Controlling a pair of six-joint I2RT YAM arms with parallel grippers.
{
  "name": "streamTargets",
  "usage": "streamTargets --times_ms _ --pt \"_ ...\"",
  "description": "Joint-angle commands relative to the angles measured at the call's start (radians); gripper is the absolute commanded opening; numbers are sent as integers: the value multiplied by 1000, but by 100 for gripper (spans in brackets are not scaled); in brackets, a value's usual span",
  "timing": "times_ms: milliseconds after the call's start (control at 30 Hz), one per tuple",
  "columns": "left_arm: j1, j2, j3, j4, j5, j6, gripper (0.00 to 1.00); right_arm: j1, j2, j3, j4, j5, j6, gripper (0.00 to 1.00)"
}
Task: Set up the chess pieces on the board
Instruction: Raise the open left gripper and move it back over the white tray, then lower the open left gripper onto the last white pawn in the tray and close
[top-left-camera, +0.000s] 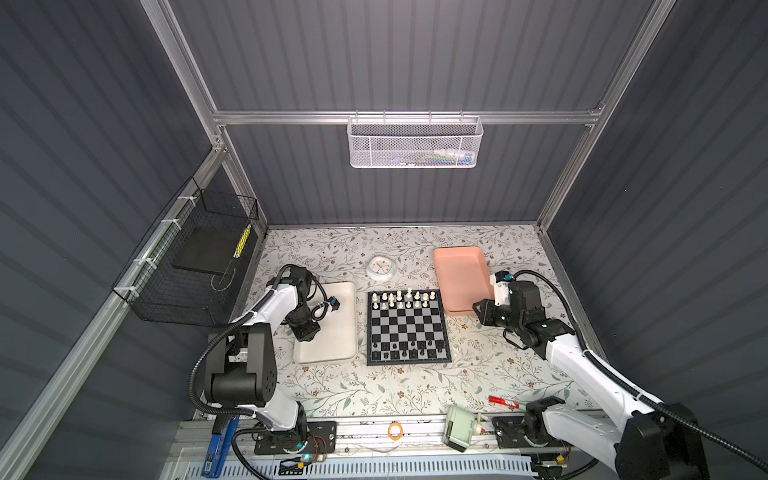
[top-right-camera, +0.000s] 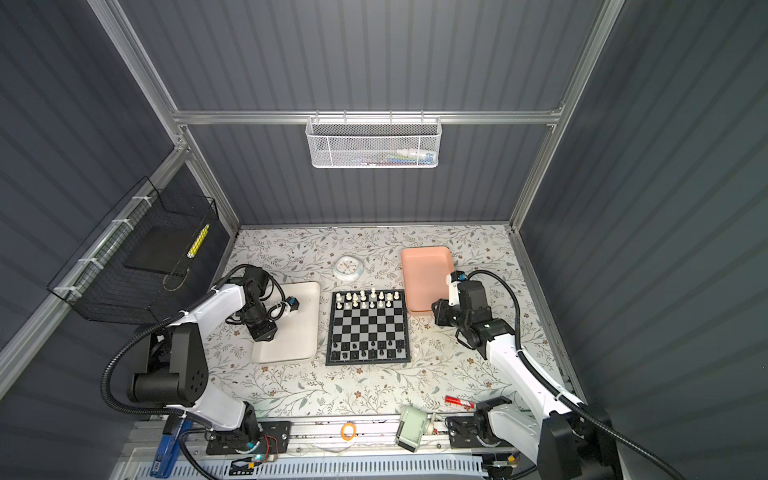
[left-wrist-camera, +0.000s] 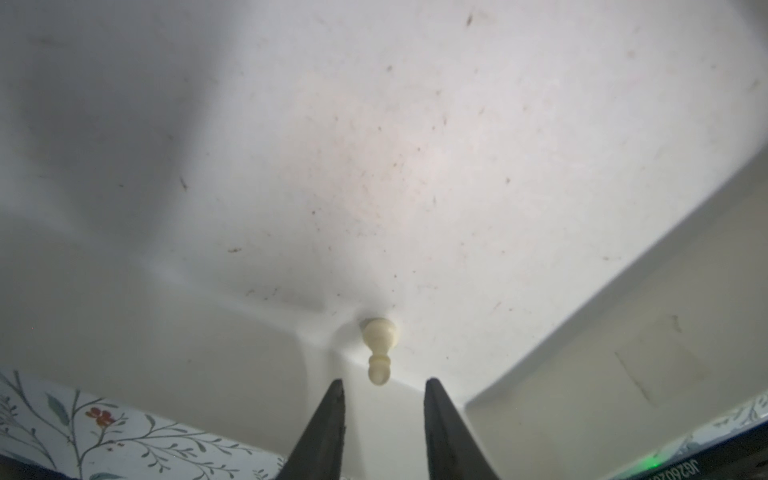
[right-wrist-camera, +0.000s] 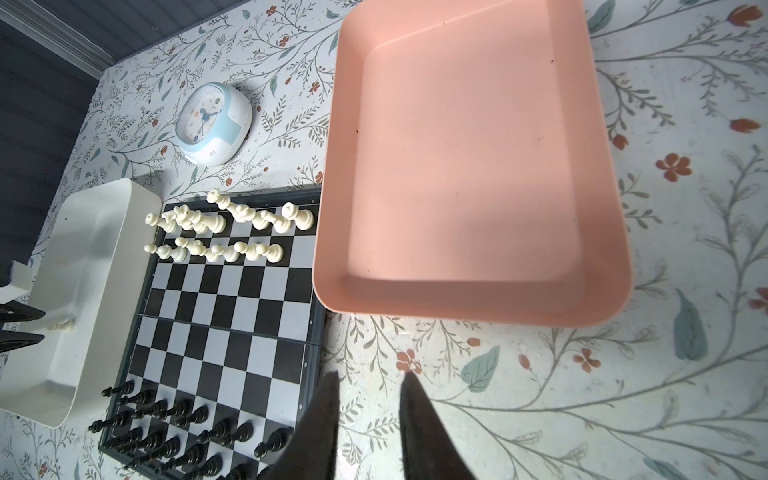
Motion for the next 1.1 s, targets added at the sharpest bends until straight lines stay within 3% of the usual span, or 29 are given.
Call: streamTargets --times_ms 0,733,1067 --pt "8 14 -18 7 -7 67 34 -4 5 27 8 -10 -13 29" --pt "9 29 -60 34 -38 94 33 -4 14 20 17 -18 -8 29" --pt "9 35 -68 43 -42 97 27 -4 9 16 16 -16 -6 29"
